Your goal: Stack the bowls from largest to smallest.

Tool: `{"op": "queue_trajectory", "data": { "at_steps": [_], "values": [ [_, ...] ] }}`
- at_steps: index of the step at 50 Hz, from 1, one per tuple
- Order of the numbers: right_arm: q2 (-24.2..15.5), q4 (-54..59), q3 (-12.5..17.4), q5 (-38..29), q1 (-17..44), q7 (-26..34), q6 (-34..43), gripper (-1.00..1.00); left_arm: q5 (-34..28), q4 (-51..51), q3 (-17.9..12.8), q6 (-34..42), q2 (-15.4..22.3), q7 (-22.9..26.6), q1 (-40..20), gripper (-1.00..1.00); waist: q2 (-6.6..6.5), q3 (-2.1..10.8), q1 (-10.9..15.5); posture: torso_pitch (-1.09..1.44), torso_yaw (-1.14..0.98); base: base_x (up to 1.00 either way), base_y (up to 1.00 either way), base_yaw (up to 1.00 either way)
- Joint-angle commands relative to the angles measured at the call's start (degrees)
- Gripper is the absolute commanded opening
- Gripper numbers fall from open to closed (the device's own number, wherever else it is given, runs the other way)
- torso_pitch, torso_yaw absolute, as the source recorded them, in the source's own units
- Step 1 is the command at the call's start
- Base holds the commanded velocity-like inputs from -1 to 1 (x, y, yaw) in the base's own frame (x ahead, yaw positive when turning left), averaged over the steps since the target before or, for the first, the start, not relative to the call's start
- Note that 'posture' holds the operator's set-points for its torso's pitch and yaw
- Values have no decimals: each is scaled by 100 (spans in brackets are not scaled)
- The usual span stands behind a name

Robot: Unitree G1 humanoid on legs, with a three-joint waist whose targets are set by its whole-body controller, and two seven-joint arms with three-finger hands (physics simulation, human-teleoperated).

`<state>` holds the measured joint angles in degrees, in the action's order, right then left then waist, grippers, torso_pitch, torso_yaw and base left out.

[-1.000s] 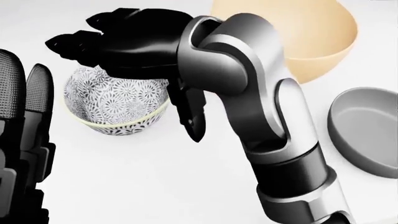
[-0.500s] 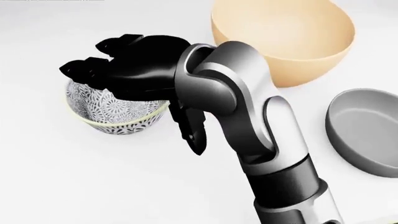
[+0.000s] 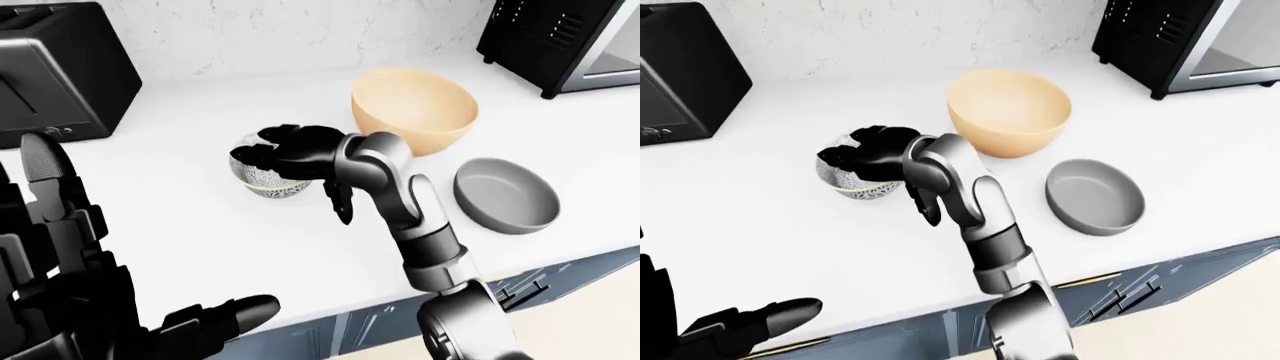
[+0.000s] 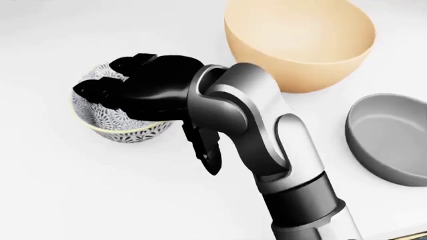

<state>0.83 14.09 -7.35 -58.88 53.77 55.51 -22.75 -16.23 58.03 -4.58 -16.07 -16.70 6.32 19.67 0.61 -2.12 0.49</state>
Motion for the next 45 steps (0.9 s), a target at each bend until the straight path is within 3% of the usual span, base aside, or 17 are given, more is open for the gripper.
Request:
{"op": "queue_trajectory", "data": {
  "at_steps": [1, 3, 4, 7, 16, 21, 26, 31, 37, 45],
  "values": [
    [-49, -14, 60, -94, 150, -254, -84, 100, 25, 197, 45, -120, -5, -8, -22, 100, -24, 77, -1, 0, 0, 0, 0, 0],
    [-89, 118, 53, -255, 156, -339, -85, 93, 10, 197, 67, -121, -2, 3, -17, 100, -24, 80, -2, 0, 0, 0, 0, 0],
    [-186, 317, 26, -536, 219, -683, -191, -100, 7, 197, 77, -123, -1, 9, -14, 100, -23, 81, -1, 0, 0, 0, 0, 0],
    [-303, 731, 12, -1118, 384, -1206, -276, -100, -7, 197, 99, -131, -6, 34, -6, 100, -25, 80, 13, 0, 0, 0, 0, 0],
    [-199, 849, 148, -1386, 632, -1858, -363, -100, -29, 197, 160, -179, -28, 101, 32, 100, -19, 92, 28, 0, 0, 0, 0, 0],
    [25, 300, 317, -711, 1127, -2517, -179, -100, -20, 197, 167, -188, -27, 114, 33, 100, -20, 81, 6, 0, 0, 0, 0, 0],
    [129, -540, 375, 158, 1579, -2538, 240, -100, -36, 197, 185, -173, -31, 120, 22, 100, -27, 31, 0, 0, 0, 0, 0, 0],
    [-3, -778, 397, 507, 1965, -2588, 641, -100, -43, 197, 195, -186, -41, 129, 33, 100, -38, 6, 10, 0, 0, 0, 0, 0],
    [-350, -604, 524, 771, 2558, -2705, 900, -100, -34, 197, 182, -200, -60, 142, 42, 100, -31, 26, 13, 0, 0, 0, 0, 0],
    [-1581, 581, 900, 1184, 3429, -2809, 667, -100, -85, 197, 225, -216, -101, 170, 52, 100, 20, -30, 27, 0, 0, 0, 0, 0]
  ]
}}
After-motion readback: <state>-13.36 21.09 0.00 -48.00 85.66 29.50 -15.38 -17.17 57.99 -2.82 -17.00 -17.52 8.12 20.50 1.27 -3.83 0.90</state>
